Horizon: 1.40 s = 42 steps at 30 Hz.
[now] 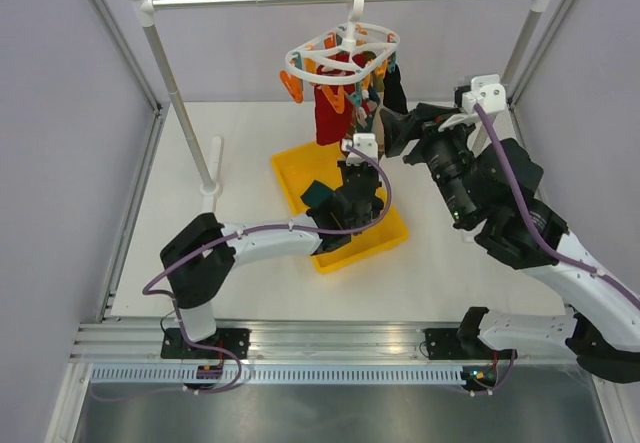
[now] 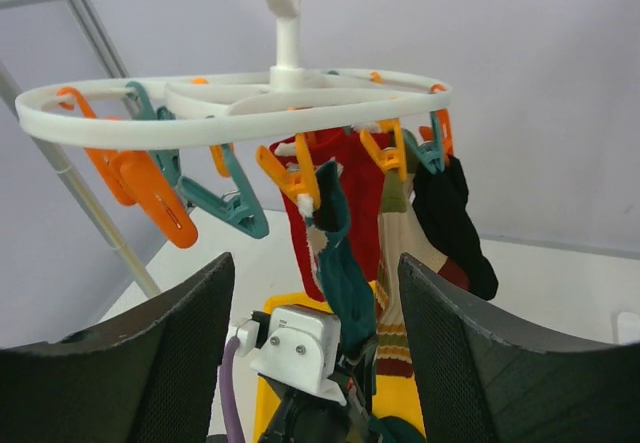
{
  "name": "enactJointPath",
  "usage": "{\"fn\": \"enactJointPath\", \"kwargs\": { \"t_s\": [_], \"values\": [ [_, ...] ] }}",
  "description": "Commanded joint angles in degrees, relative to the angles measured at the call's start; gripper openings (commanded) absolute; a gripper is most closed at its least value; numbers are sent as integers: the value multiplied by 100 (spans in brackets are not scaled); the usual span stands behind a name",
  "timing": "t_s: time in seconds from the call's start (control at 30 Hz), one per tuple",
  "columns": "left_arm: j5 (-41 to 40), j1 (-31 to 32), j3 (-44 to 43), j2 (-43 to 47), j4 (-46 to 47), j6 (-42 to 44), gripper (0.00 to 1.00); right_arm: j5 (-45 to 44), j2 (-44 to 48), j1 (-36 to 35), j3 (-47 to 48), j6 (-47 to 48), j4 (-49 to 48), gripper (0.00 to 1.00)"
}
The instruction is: Remove the socks clipped to the hanger
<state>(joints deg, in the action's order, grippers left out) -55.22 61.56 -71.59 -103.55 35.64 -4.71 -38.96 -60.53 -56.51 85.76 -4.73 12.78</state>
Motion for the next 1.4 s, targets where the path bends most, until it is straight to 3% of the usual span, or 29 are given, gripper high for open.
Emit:
{"fn": "enactJointPath", "kwargs": {
  "t_s": [0.0,0.23,1.37],
  "values": [
    [126,32,127,562,-118,-38,2,520,-283,35,239,86,304,71],
    [292,49,506,976,-540,-408,2,1505,-828,843,529,-362,489,67],
    [442,260,-83,564,-1191,-329,2,1259,-1725,879,1180,-72,-21,69]
  ]
}}
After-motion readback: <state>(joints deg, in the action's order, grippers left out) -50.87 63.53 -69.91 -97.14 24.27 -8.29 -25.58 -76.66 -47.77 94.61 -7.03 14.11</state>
